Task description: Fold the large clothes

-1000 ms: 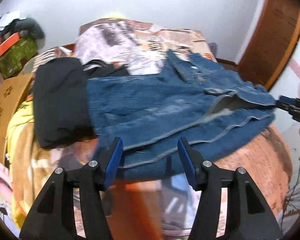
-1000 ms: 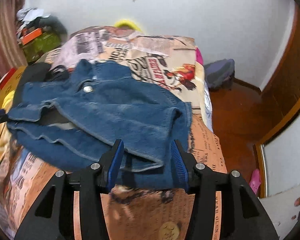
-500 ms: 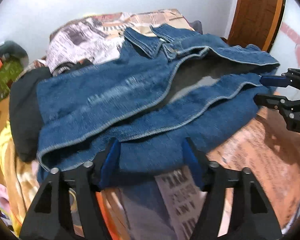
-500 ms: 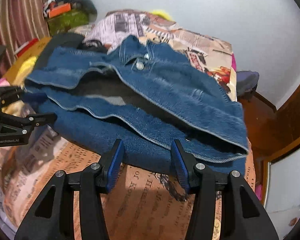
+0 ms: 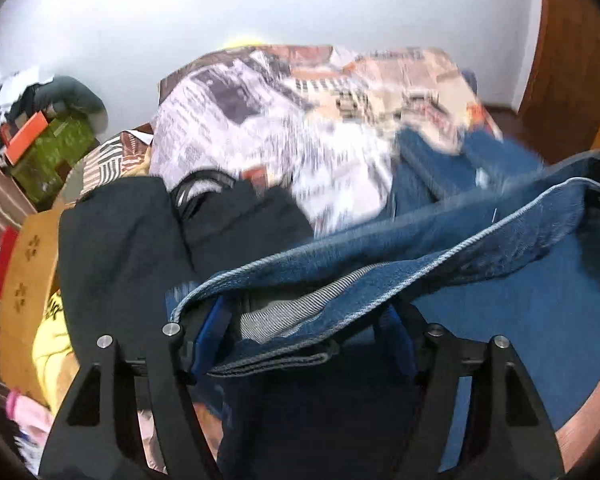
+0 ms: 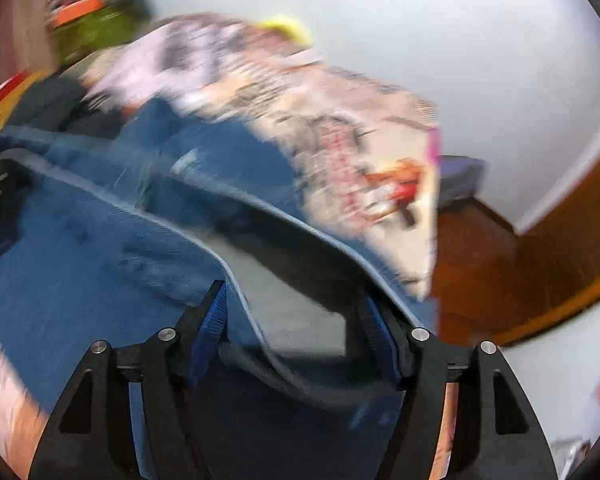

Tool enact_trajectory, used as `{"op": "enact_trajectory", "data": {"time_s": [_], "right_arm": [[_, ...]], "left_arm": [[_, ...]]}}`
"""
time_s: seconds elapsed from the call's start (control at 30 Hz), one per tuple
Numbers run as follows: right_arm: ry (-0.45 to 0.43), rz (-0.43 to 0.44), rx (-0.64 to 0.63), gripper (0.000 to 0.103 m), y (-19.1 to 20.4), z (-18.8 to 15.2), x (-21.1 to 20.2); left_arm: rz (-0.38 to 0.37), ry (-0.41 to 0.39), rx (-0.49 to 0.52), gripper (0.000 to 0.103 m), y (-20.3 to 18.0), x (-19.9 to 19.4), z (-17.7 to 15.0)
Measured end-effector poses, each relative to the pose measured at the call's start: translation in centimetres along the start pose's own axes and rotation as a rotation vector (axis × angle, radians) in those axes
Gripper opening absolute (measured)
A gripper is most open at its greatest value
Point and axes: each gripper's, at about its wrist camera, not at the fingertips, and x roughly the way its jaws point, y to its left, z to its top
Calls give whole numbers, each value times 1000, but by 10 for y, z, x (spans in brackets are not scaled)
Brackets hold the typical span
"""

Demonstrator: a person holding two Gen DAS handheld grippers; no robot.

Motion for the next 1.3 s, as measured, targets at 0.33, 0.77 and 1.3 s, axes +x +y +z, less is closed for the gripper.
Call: {"op": "enact_trajectory", "data": {"time_s": [0.33,0.77,1.3], "right_arm": [[-111,31,215,63,-28,23,-31],[-89,175,61,64,22,9,-56],[81,212,14,65,50,-52,-20]], "left_arm": [[-131,-84,-97,74,10,-40,36],[-150,-14,-85,75,-8,-54,-8],[-126,135,-36,75,-40,-18,-83]]}}
